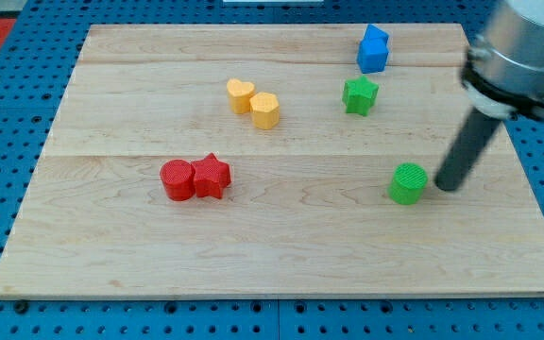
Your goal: Move the green circle parallel to the red star
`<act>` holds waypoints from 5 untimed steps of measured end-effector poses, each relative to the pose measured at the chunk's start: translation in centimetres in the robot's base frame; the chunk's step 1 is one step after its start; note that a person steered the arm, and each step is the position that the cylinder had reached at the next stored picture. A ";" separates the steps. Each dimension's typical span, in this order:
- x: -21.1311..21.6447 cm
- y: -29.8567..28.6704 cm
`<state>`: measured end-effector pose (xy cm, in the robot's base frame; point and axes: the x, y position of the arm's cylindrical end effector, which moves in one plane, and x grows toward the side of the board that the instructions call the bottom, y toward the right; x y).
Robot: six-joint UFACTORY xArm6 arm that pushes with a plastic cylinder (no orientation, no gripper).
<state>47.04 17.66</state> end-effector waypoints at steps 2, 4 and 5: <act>4.4 2.5; 5.2 -6.0; 8.2 -5.6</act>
